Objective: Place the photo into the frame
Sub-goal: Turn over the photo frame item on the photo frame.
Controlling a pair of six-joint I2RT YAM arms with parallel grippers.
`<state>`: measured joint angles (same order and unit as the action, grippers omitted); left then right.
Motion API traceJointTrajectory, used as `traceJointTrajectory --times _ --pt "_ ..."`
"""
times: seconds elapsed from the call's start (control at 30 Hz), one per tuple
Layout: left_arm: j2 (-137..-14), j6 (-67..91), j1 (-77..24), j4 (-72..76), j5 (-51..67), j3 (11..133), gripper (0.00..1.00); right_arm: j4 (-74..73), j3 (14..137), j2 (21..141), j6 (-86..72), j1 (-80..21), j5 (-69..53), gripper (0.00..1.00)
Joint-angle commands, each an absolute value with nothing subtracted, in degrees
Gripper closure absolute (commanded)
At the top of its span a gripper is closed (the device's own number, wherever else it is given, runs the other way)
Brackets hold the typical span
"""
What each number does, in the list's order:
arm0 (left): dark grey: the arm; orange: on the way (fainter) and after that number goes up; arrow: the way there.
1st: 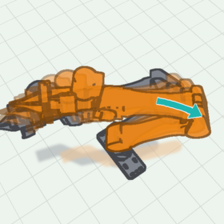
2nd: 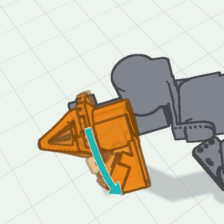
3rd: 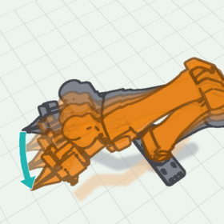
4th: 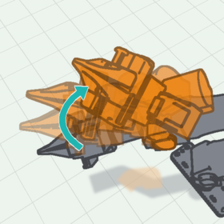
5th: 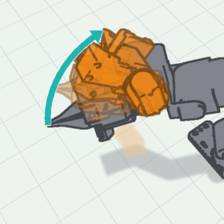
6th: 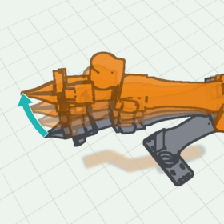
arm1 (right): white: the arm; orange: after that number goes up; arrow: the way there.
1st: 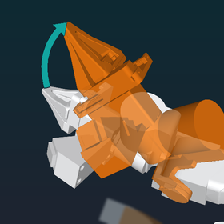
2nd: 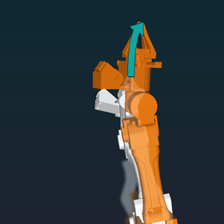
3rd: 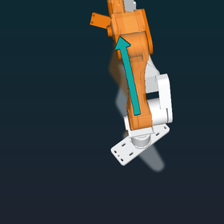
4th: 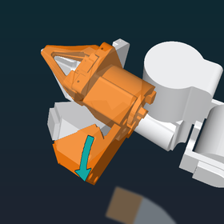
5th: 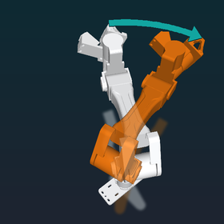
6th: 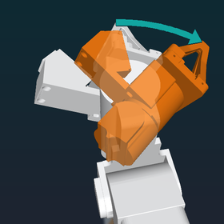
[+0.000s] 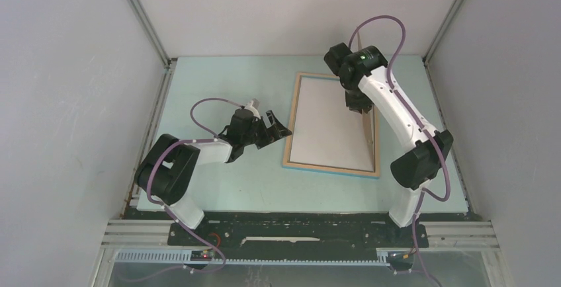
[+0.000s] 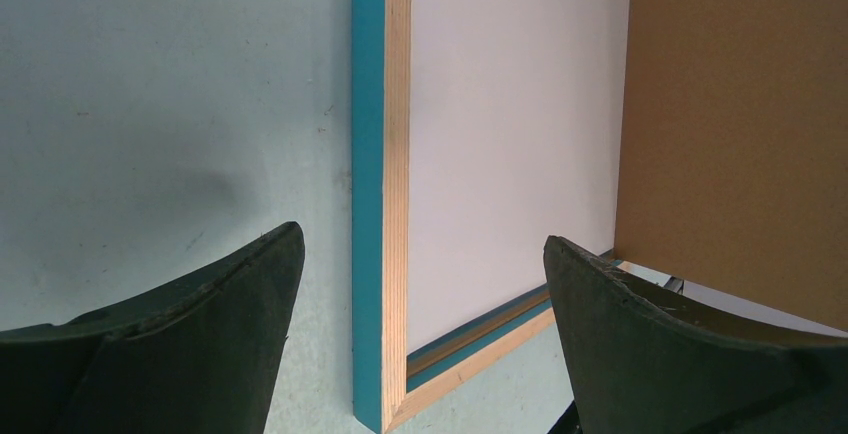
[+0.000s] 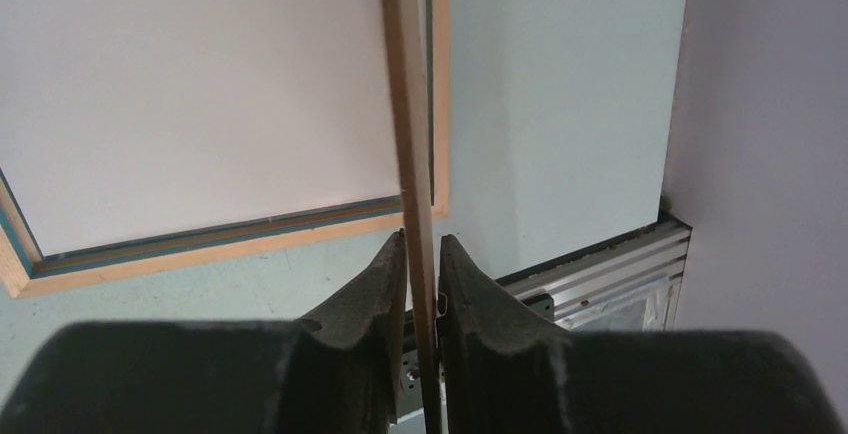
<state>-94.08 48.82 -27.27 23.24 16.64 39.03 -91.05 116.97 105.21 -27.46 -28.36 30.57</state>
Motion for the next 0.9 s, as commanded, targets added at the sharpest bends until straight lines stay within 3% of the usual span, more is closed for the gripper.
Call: traceJointTrajectory --times 0.0,0.13,0.47,0.87 --pt "-91.8 46.8 -27.8 24.5 15.8 40.5 0.03 -91.7 117.2 108.7 -30.2 -27.5 34.7 0.77" --pt "-91.8 46.8 -27.8 24.5 15.9 40.5 0.03 -92.0 116.1 107.3 -30.3 -26.9 35.8 0.85" --pt "-91.9 46.8 -27.7 24.6 16.0 40.5 0.03 -92.0 112.7 105.7 -32.3 -26.8 38.4 0.88" --pt "-90.8 46.9 -27.8 25.4 15.6 39.4 0.03 -91.7 119.3 112.6 -31.8 -28.3 35.2 0.59"
